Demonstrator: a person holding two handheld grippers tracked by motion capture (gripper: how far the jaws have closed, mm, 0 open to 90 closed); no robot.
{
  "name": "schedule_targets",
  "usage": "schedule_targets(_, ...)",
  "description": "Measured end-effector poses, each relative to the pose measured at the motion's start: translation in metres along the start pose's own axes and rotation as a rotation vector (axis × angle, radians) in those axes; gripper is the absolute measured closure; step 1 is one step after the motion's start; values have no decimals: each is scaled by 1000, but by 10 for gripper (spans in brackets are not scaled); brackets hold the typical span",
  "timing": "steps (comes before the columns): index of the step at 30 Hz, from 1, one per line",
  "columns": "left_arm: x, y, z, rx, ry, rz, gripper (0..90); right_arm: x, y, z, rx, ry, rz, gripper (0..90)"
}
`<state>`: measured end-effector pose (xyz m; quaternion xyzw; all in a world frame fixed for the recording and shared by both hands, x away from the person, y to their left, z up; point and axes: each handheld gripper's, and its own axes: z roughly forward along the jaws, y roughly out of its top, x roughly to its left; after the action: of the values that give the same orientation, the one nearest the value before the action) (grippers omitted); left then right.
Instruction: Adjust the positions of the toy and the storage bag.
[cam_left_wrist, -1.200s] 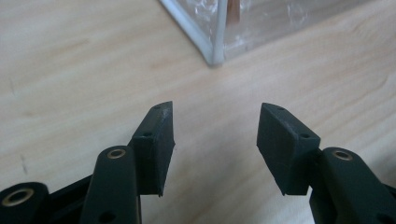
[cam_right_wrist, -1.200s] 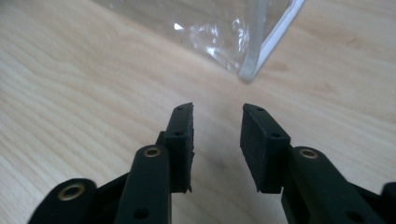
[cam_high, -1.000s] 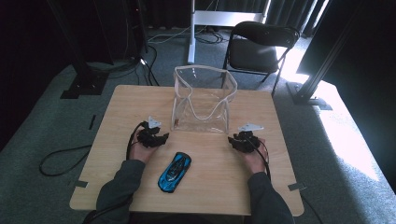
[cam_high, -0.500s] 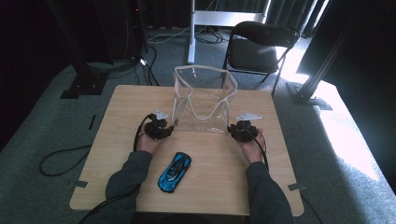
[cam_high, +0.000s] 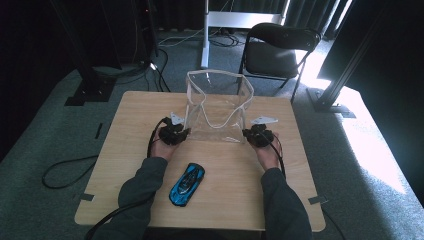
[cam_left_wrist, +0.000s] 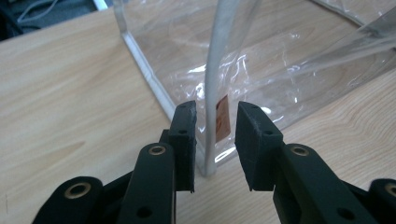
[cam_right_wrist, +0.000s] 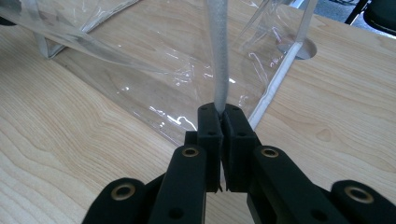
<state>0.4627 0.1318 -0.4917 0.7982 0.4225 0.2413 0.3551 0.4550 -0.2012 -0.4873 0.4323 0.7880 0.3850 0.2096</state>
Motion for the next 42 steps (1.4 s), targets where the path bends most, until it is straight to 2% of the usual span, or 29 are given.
schedule_targets(6,-1,10,-2,-26,17,20,709,-1,1,0,-3,2,-11,846)
schedule_targets(7,-2,12,-3,-33,24,26,714,-4,2,-3,-31,15,17,783)
schedule_targets(9,-2,15,-3,-41,30,28,720,-7,4,-6,-55,27,48,759)
schedule_targets(13,-6,18,-5,-63,44,42,747,-9,9,-9,-74,47,51,773)
schedule_targets(14,-7,19,-6,-70,51,47,789,-8,12,-11,-80,51,37,803)
schedule_targets(15,-8,19,-6,-75,59,44,789,-8,12,-11,-80,51,37,803)
schedule_targets(17,-7,18,-7,-80,65,32,851,-6,14,-12,-91,46,26,841)
schedule_targets(20,-9,17,-8,-87,73,40,873,0,13,-12,-102,21,2,869)
schedule_targets(22,-9,16,-9,-89,77,35,879,0,11,-13,-107,19,17,871)
schedule_targets(27,-7,11,-14,-108,61,-8,883,-2,10,-15,-108,8,25,874)
schedule_targets(33,-9,4,-21,-122,50,-26,885,1,4,-21,-117,0,40,875)
schedule_targets(36,-9,0,-26,-127,22,-48,886,2,0,-25,-123,-5,41,876)
schedule_targets(42,-14,-7,-34,-130,2,-32,887,3,-6,-33,-124,-5,40,875)
